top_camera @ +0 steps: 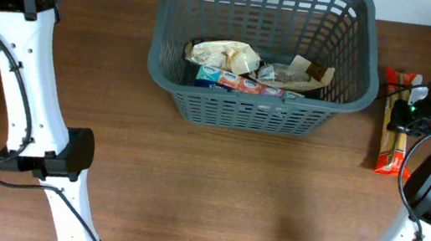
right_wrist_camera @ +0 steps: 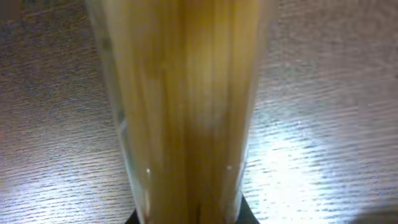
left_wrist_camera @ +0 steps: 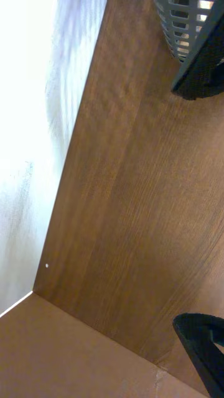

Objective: Pack container
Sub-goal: 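Reach the right gripper to the spaghetti packet and grasp it, then lift the spaghetti packet and lower it into the basket, then release the packet and move the right gripper toward the green-lidded jar, then lower the right gripper around the green-lidded jar and grasp it, then lift the jar and carry it over the basket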

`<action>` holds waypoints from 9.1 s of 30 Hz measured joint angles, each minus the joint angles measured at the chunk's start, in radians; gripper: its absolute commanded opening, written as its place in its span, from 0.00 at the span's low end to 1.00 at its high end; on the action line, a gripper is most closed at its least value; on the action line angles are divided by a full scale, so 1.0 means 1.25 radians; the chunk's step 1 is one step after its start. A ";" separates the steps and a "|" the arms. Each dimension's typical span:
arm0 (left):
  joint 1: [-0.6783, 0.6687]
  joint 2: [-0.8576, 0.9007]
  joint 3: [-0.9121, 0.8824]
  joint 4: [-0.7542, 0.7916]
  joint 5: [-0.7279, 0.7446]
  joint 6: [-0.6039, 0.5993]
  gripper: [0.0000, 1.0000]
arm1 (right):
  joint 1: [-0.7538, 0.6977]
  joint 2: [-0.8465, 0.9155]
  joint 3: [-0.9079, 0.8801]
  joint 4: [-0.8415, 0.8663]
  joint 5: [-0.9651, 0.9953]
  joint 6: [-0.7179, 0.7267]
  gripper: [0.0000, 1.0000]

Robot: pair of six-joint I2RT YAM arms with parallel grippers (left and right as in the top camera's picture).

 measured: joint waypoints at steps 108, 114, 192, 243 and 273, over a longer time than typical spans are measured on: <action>-0.001 0.000 0.000 0.000 0.000 0.000 0.99 | -0.235 -0.190 0.394 -0.485 0.183 0.569 0.99; -0.001 0.000 0.000 -0.001 0.000 0.000 0.99 | -0.235 -0.186 0.169 -0.340 0.183 0.571 0.99; -0.001 0.000 0.000 0.000 0.000 0.000 0.99 | -0.326 -0.184 -0.260 0.108 0.098 0.654 1.00; -0.001 0.000 0.000 0.000 0.000 0.000 0.99 | -0.314 -0.143 -0.226 0.052 0.097 0.638 0.04; -0.001 0.000 0.000 0.000 0.000 0.000 0.99 | 0.227 -0.163 0.809 -0.317 -0.070 0.350 0.04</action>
